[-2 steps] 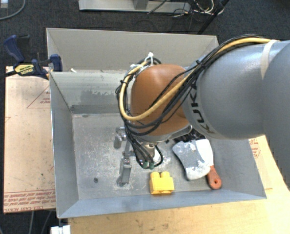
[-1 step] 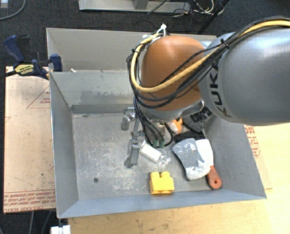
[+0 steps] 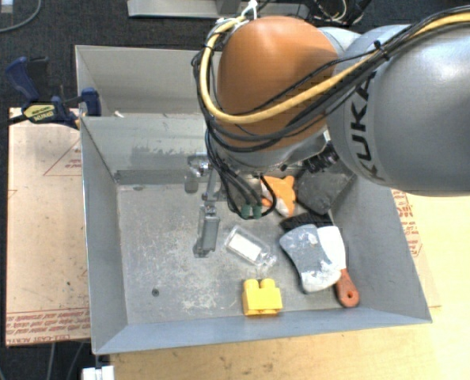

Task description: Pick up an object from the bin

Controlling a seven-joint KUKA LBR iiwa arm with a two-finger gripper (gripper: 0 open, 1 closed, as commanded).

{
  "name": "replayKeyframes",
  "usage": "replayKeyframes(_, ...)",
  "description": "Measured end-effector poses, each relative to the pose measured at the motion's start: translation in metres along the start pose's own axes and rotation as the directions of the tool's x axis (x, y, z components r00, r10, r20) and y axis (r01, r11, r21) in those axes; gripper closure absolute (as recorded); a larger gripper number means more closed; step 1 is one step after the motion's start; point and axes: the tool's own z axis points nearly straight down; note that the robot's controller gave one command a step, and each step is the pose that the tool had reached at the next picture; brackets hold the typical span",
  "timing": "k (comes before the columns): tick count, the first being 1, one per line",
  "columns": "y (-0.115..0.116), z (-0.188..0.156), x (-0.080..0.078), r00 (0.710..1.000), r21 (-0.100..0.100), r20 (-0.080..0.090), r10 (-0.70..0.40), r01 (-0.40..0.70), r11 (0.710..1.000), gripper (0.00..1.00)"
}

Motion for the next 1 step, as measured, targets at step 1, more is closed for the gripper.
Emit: replayKeyframes(1,-0.0281,0.0002,-0.0146,0.995,-0.005,0.007,-0.101,0.101,0.995,0.0)
